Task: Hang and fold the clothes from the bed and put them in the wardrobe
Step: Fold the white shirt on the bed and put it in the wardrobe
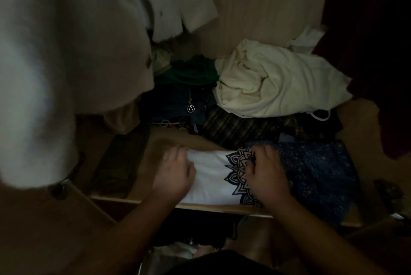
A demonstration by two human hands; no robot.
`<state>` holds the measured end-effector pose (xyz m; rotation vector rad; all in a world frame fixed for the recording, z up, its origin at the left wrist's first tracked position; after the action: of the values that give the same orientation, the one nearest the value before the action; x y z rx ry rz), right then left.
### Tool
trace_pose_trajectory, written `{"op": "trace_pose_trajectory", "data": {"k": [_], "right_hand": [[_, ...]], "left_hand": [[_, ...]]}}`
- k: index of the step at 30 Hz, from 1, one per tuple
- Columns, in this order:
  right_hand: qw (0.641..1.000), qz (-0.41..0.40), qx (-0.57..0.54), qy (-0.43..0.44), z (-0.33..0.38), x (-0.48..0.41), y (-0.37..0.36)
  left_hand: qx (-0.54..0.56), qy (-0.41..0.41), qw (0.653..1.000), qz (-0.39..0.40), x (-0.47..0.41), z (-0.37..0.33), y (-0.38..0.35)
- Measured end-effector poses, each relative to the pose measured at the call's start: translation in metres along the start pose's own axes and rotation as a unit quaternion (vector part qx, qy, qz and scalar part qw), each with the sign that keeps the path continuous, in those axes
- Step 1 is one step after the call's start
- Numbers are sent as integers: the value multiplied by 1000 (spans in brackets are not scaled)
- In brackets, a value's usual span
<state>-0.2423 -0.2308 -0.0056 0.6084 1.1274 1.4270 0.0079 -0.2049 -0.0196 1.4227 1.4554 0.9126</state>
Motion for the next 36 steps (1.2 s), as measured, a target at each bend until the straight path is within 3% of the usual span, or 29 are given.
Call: {"op": "trace_pose_trajectory", "data": {"k": [1,3,5,7,16,22,28,36], "right_hand": [[999,-8,2,50,10,-1,-1],[993,54,32,100,22,-3,-15],[979,153,102,83,20,2,-42],[967,199,146,56,13,6,-61],[966,217,138,24,4,1,-71],[961,268,54,35,-3,-7,-63],[979,202,-4,-16,3,39,-5],[984,110,45,-130,43,204,41]], "left_hand": [[-11,-33,999,11,1,-13,-4],[-56,-57,996,45,2,-32,-19],[-120,-55,984,116,2,-34,-43],[-157,-46,972,168,0,-26,-62],[-163,-33,969,184,-9,-20,-65],[-136,-17,969,206,-5,-35,-50],[-27,-53,985,164,31,-61,-26],[27,-220,947,233,129,-97,-11]]}}
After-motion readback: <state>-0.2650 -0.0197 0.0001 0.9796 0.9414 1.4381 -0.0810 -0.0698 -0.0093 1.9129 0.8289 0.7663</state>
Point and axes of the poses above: each hand's wrist, its own x-axis away from the middle knuckle, its own y-axis out of the back of the hand, z = x × y, the point moved 6 cm from there along -x, towards the middle knuckle, and after that the axes turned 14 degrees about z, right-handed, at the moved point
